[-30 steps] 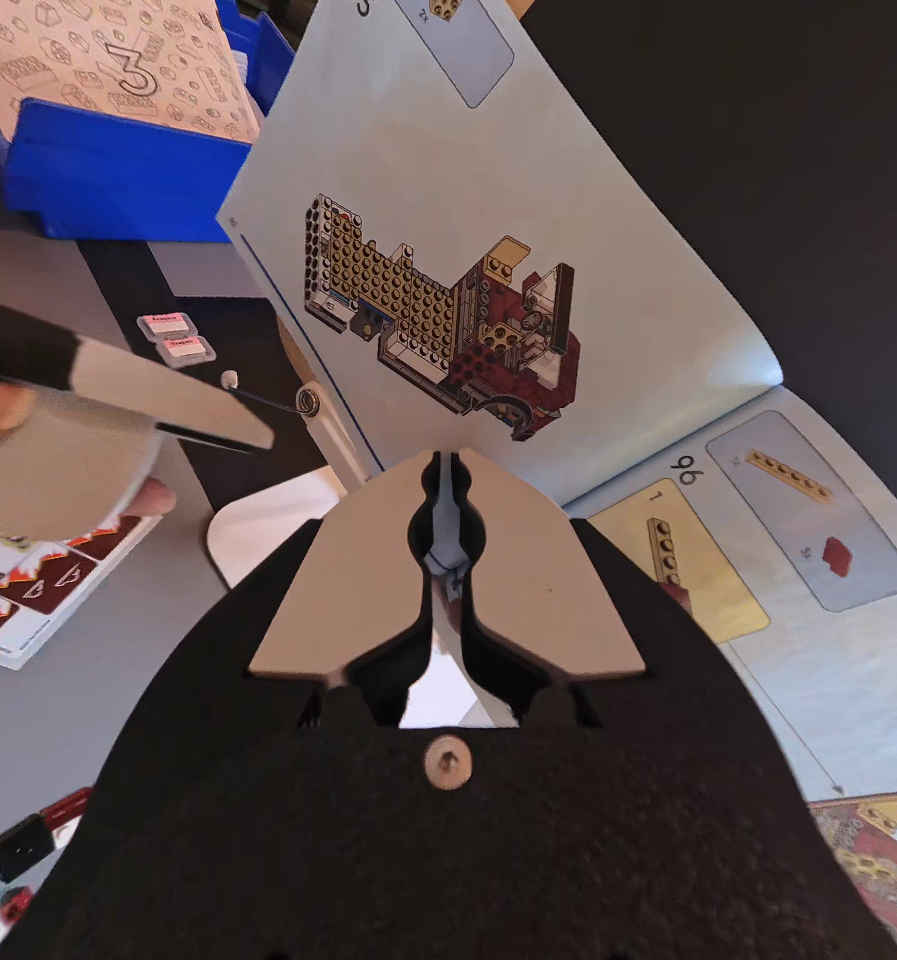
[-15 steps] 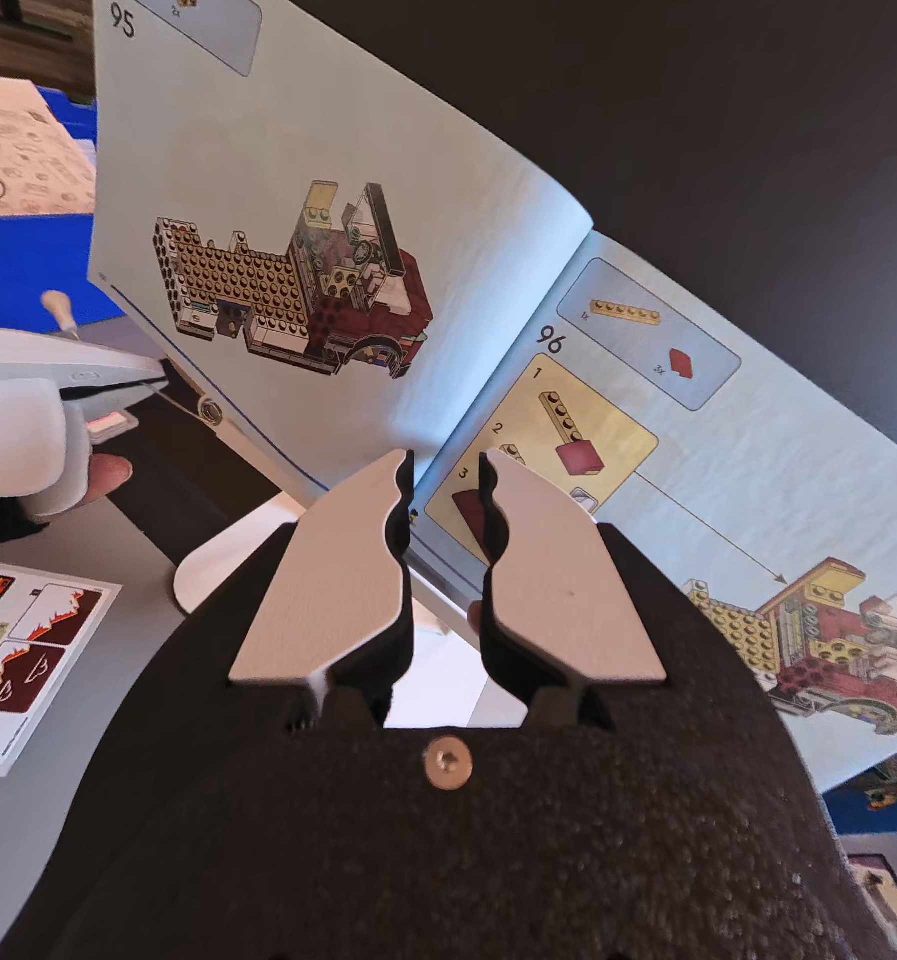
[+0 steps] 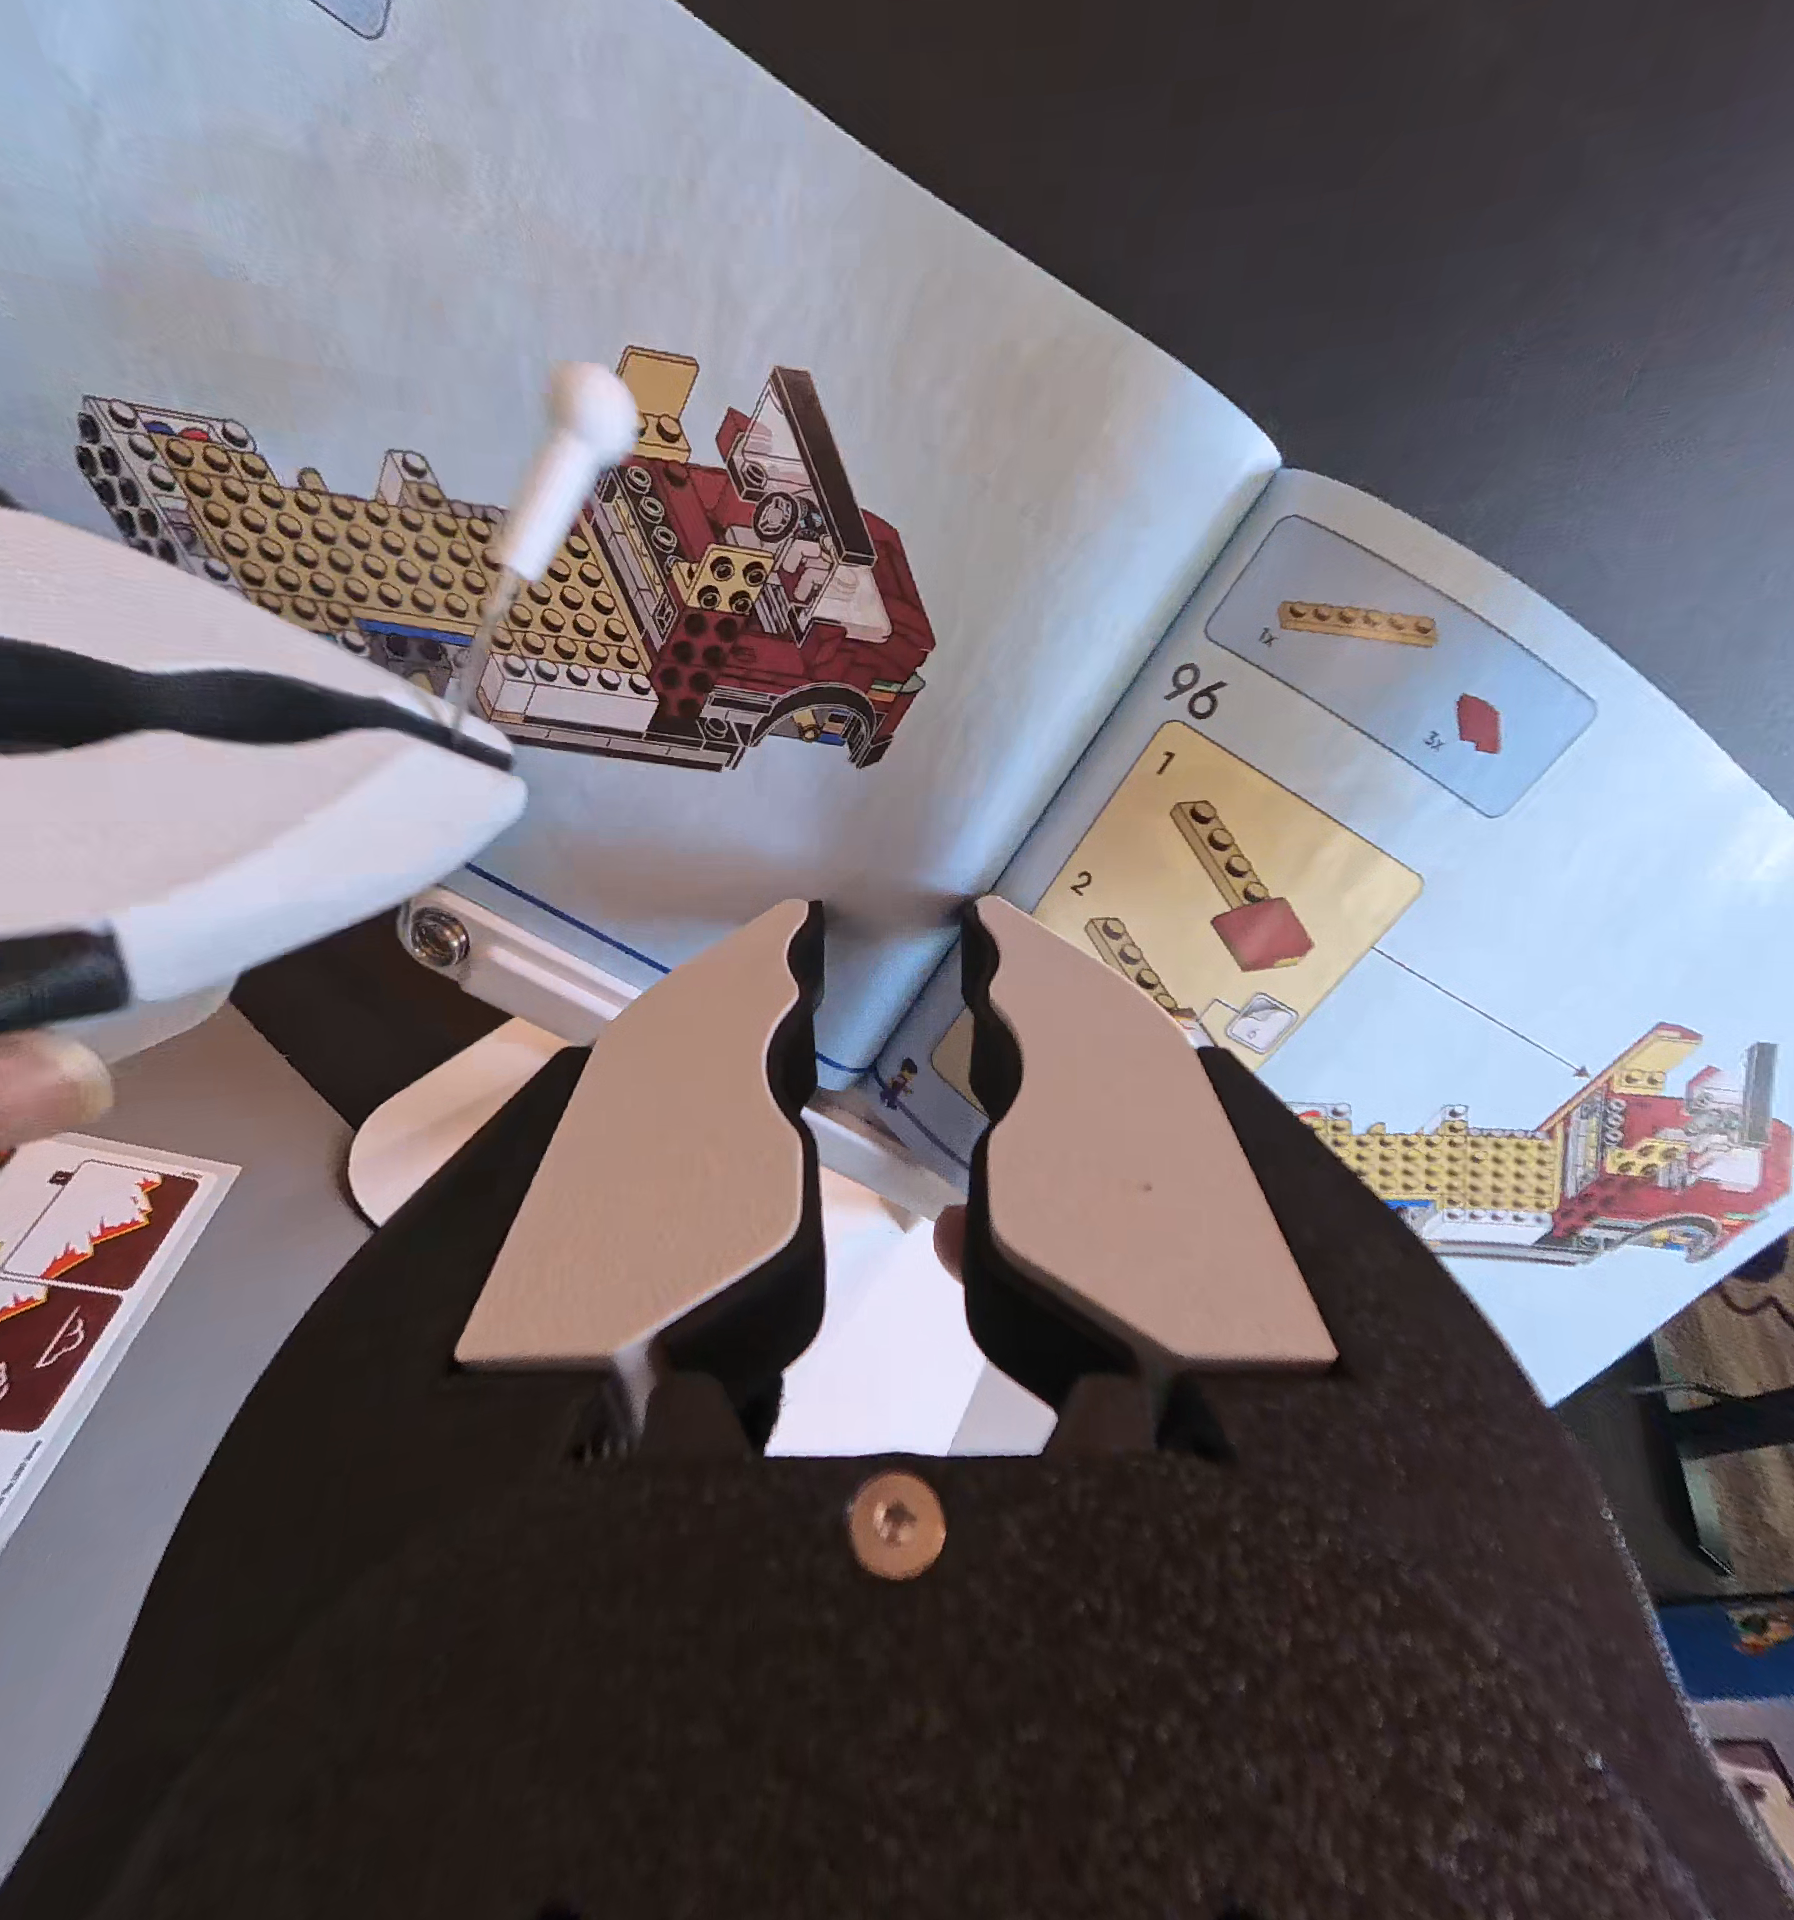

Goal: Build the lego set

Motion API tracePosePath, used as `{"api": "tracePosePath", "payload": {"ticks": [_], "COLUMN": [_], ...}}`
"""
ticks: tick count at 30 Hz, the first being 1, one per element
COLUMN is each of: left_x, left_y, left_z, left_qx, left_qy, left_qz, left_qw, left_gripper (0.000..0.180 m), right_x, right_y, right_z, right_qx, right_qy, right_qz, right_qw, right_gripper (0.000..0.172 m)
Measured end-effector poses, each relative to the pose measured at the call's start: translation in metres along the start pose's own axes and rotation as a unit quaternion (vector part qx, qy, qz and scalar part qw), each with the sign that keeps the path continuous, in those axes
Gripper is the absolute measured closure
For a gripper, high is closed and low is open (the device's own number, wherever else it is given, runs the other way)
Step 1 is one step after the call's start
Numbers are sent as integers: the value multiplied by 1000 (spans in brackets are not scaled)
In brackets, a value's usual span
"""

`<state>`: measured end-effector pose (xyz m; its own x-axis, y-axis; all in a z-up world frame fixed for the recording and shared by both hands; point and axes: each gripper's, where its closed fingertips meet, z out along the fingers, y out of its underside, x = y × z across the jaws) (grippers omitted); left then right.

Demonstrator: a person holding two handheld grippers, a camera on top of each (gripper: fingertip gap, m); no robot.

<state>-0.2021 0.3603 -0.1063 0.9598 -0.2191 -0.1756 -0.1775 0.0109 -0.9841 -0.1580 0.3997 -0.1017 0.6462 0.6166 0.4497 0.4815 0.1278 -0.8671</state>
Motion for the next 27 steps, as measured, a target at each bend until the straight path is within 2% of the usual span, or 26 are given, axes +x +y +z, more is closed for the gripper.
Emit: {"api": "tracePosePath", "payload": {"ticks": [3, 6, 8, 13, 15, 20, 23, 25, 27], "left_x": [12, 21, 22, 24, 24, 29, 28, 27, 31], "left_y": [2, 7, 9, 12, 13, 21, 19, 19, 18], "left_z": [8, 13, 15, 15, 14, 14, 16, 15, 10], "left_qx": [-66, -120, -140, -186, -192, -214, -222, -228, -225], "left_qy": [15, 33, 36, 86, 100, 114, 106, 117, 130], "left_qz": [180, 318, 382, 409, 407, 426, 454, 442, 409], "left_qw": [981, 940, 913, 889, 887, 872, 856, 859, 875], "left_gripper": [178, 179, 178, 177, 176, 168, 175, 172, 166], "right_x": [0, -2, -4, -6, -9, 12, 25, 35, 46], "right_y": [0, -1, -2, -1, 3, 15, 26, 32, 39], "right_z": [-1, -2, -2, -6, -12, -26, -30, -35, -40], "right_qx": [15, 33, 42, 56, 52, 74, 67, 65, 64], "right_qy": [-18, -39, -53, -100, -130, -107, -96, -90, -79], "right_qz": [15, 21, 22, 37, 53, 64, 65, 64, 67], "right_qw": [1000, 998, 997, 993, 989, 989, 991, 992, 992], "right_gripper": [146, 146, 146, 144, 141, 142, 141, 141, 141]}}
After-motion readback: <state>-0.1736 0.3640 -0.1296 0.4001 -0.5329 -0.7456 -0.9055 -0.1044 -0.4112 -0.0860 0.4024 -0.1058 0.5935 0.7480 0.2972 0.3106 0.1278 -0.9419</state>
